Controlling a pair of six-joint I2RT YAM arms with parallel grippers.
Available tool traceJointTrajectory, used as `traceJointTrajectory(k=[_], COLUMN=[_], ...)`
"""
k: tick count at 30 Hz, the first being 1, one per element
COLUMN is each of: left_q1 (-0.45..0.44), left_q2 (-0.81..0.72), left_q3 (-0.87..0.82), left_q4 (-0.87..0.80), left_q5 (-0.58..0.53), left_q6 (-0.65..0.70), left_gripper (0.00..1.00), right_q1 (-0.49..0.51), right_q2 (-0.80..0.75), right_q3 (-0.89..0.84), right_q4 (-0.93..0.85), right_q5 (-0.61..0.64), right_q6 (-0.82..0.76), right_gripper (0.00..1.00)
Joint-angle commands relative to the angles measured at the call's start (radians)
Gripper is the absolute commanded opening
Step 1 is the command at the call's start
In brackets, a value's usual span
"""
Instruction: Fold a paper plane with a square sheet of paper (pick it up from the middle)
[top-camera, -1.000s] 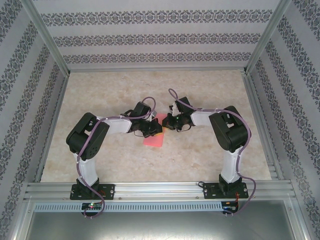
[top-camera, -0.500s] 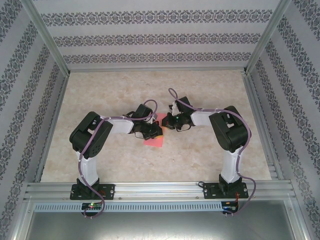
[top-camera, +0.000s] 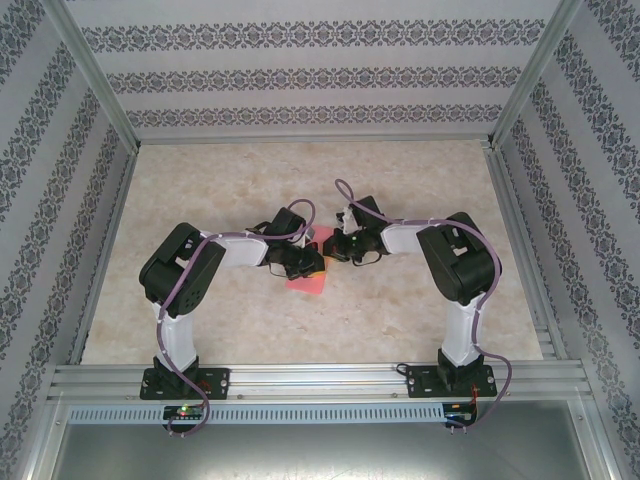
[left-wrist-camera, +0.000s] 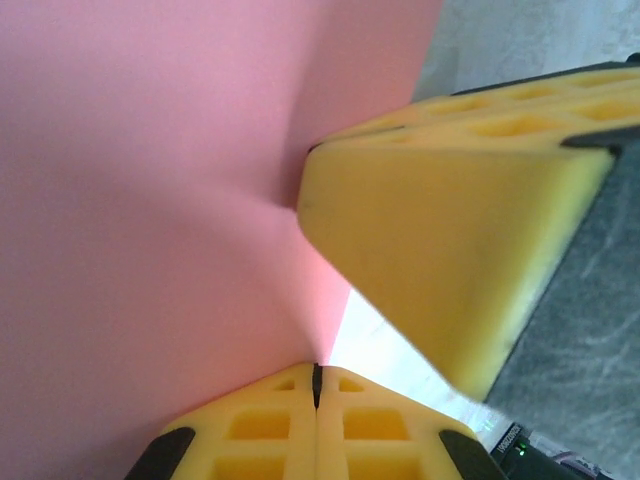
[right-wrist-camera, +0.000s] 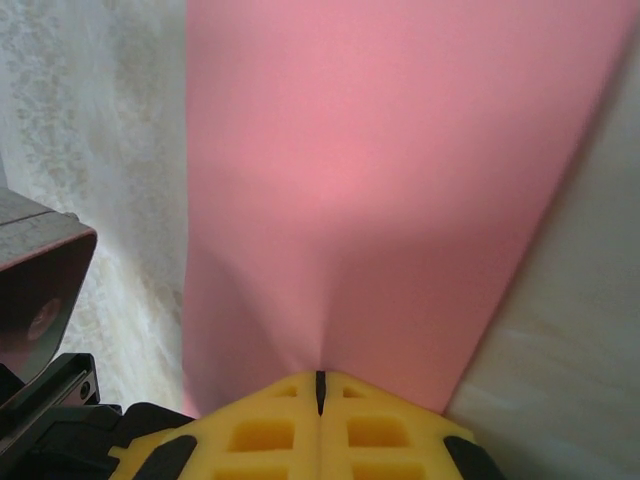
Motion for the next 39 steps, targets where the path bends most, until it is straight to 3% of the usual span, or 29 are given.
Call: traceJointTrajectory(k=[1, 14, 24, 33, 39], left_q1=[-0.013, -0.014, -0.014, -0.02, -0.022], left_q2=[0.043, 0.062, 0.069, 0.024, -0.013], left_q3=[-0.005, 0.012, -0.011, -0.105, -0.06], left_q4=[-0.155, -0.202, -0.085, 0.184, 0.164], left_q5=[-0.041, -0.026, -0.032, -0.055, -0.05], left_q6=[0.034, 0.054, 0.007, -0.207, -0.147], left_gripper=[0.0, 0.0, 0.0, 0.0, 0.01], right_q1=[-0.056, -0.161, -0.054, -0.027, -0.041], right_q2=[0.049, 0.131, -0.093, 0.009, 0.056], right_q3=[0.053, 0.281, 0.083, 0.081, 0.138], right_q4=[-0.013, -0.142, -0.131, -0.083, -0.142], right_q5=[0.059, 0.106, 0.064, 0.039, 0.042], right_q6=[-0.016, -0.062, -0.066, -0.031, -0.075], right_gripper=[0.0, 0.0, 0.0, 0.0, 0.0])
